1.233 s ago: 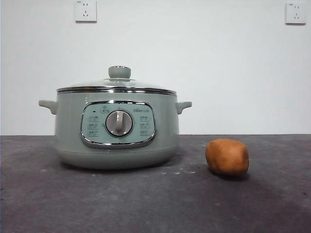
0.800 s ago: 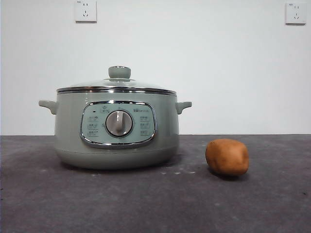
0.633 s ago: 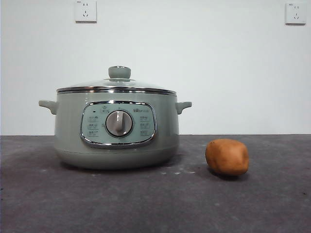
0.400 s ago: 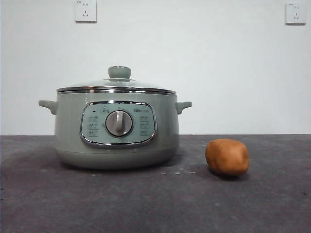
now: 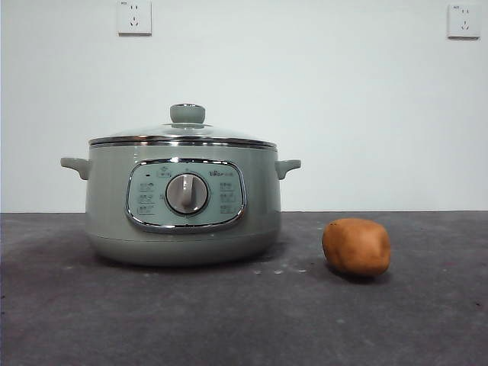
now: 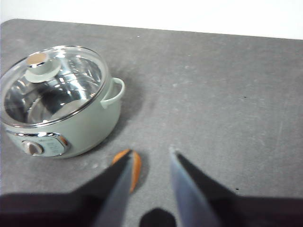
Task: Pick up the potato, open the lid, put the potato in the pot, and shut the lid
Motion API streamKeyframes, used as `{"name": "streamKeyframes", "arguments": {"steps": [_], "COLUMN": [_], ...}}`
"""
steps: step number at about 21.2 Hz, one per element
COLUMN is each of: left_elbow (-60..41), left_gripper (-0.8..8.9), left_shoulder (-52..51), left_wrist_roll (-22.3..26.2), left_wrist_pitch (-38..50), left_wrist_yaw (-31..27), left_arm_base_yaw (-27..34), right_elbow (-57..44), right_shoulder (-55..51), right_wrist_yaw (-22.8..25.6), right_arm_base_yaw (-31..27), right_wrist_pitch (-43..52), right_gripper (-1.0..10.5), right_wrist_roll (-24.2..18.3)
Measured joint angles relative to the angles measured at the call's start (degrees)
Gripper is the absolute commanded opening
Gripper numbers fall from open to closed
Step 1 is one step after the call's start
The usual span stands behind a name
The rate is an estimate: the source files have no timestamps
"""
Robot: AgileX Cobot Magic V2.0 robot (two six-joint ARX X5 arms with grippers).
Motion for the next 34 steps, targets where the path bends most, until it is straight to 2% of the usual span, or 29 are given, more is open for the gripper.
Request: {"name": "streamKeyframes", "arguments": {"steps": [1,2,22,27,34], "left_elbow": [0.0,0.1,4.7,4.7,4.7], "left_gripper": [6.60,6.61,6.60,6.60,6.60], "left_shoulder": [0.0,0.0,2.8,4.3,4.9], "left_wrist_roll": [0.0,0.0,0.4,0.4,0.4], "left_wrist_pitch": [0.0,-0.2,-2.8,-2.8,-2.8], "left_wrist_yaw": [0.0,0.0,0.0,0.0,0.0], "left_arm_base_yaw": [0.0,0.0,-0.6,-0.7,-0.7], "right_elbow": [0.0,0.0,0.3,0.4,0.4], "right_shoulder": [0.0,0.0,5.8,16.1,35.3], "right_wrist_yaw": [-0.1,-0.2,-3.2,-2.6,3.8], "right_arm_base_yaw": [0.0,0.0,0.6,5.5,13.8], "right_wrist_pitch": [0.0,0.0,-1.0,-0.6,5.7], "right_gripper": [6.8,7.0,6.9,6.9,6.9], "right_wrist_roll": [0.0,0.1,2.8,3.2,4.1]}}
